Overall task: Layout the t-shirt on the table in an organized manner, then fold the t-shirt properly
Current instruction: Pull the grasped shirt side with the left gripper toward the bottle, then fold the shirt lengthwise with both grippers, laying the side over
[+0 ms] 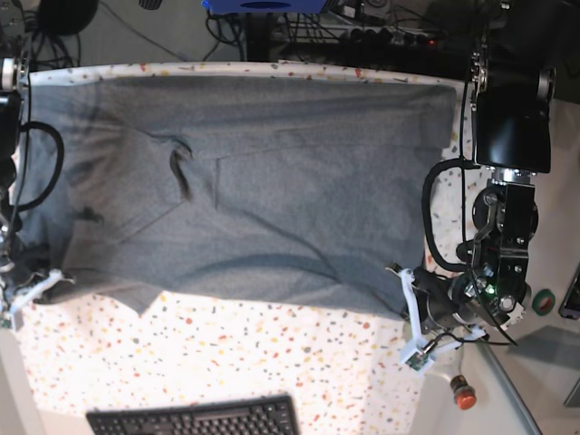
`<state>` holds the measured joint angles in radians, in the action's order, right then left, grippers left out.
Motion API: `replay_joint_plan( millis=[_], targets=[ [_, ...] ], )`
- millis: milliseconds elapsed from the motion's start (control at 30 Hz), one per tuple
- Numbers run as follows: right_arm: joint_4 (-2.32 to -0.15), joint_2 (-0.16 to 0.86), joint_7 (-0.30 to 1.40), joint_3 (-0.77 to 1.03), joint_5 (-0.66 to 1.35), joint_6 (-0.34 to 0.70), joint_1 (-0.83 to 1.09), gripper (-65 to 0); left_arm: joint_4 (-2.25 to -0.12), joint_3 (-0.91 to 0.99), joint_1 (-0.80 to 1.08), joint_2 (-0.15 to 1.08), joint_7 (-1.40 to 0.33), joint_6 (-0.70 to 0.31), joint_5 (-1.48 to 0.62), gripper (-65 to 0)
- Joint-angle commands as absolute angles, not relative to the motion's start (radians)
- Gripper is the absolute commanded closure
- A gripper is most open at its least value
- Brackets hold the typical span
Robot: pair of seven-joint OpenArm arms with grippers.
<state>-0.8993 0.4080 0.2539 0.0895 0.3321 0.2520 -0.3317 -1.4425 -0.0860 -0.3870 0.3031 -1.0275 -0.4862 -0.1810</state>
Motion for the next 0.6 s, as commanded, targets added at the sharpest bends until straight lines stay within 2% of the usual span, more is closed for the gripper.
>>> replay_joint_plan(
  millis=[0, 100, 300, 567],
  targets=[
    [-0.917, 0.430, 0.226, 0.096, 0.335, 0.254, -0.358, 0.0, -1.461, -0.081, -0.406, 0.312, -1.012, -0.483, -0.182, 0.0],
    [-0.921, 0.435, 0.228, 0.097, 0.335, 0.254, -0.343, 0.0, -1.466, -0.077, -0.381, 0.314, -1.012, -0.483, -0.183, 0.0],
    [-0.921, 0.456, 0.228, 0.096, 0.335, 0.254, -0.317, 0.0, -1.563, 0.048, -0.292, 0.314, -1.013, -0.489, -0.186, 0.0],
    [-1.001, 0.461, 0.229, 0.105, 0.335, 0.255, -0.268, 0.0, -1.670, 0.071, -0.168, 0.314, -1.056, -0.489, -0.191, 0.0]
  ],
)
